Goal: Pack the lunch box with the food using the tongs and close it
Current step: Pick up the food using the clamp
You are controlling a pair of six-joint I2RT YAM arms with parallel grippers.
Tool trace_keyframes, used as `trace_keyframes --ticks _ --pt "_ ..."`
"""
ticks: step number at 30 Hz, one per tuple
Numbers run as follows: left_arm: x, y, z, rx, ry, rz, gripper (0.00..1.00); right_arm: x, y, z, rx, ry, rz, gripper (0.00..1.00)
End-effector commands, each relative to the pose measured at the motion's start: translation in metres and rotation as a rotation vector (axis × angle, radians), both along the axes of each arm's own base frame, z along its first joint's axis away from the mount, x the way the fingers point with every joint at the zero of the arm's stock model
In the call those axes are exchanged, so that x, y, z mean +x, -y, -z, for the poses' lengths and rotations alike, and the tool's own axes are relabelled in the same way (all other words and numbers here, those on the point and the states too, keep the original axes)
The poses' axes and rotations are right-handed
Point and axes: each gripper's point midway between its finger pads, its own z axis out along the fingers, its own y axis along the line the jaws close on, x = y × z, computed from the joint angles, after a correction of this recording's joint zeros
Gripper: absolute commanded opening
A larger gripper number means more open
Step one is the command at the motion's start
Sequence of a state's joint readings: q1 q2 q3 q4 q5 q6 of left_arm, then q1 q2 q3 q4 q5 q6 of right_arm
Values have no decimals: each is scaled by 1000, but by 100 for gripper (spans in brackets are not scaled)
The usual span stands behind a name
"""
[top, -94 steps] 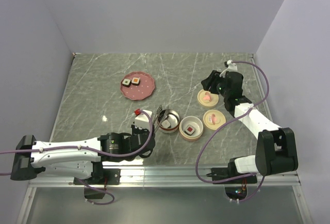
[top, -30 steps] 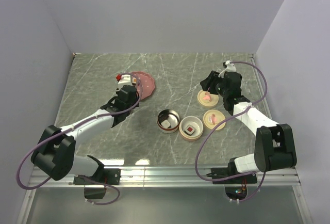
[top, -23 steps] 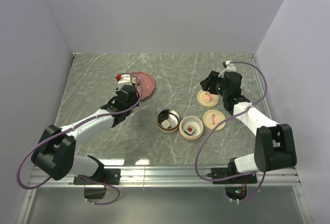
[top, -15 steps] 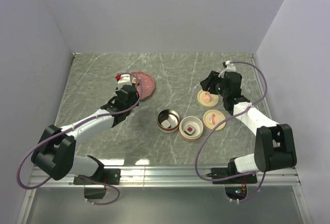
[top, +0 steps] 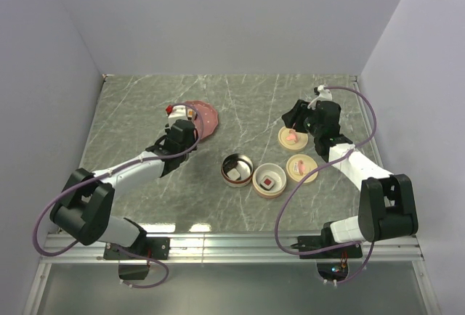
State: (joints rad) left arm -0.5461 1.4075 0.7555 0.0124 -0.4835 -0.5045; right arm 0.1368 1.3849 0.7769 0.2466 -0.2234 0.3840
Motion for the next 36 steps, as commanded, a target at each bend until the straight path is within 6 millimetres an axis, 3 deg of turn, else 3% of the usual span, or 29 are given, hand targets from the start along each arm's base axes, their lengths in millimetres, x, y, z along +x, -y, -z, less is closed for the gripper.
trace_keyframes --ticks 1,11,17,36 --pt "13 5 -10 -18 43 15 45 4 1 -14 -4 50 -3 59" --pt "13 14 -5 -37 17 69 44 4 2 -15 -4 52 2 59" --pt "3 23 -22 -94 53 134 44 4 1 -15 -3 52 -3 59" --pt "9 22 3 -40 -32 114 45 -1 0 -18 0 61 -14 59"
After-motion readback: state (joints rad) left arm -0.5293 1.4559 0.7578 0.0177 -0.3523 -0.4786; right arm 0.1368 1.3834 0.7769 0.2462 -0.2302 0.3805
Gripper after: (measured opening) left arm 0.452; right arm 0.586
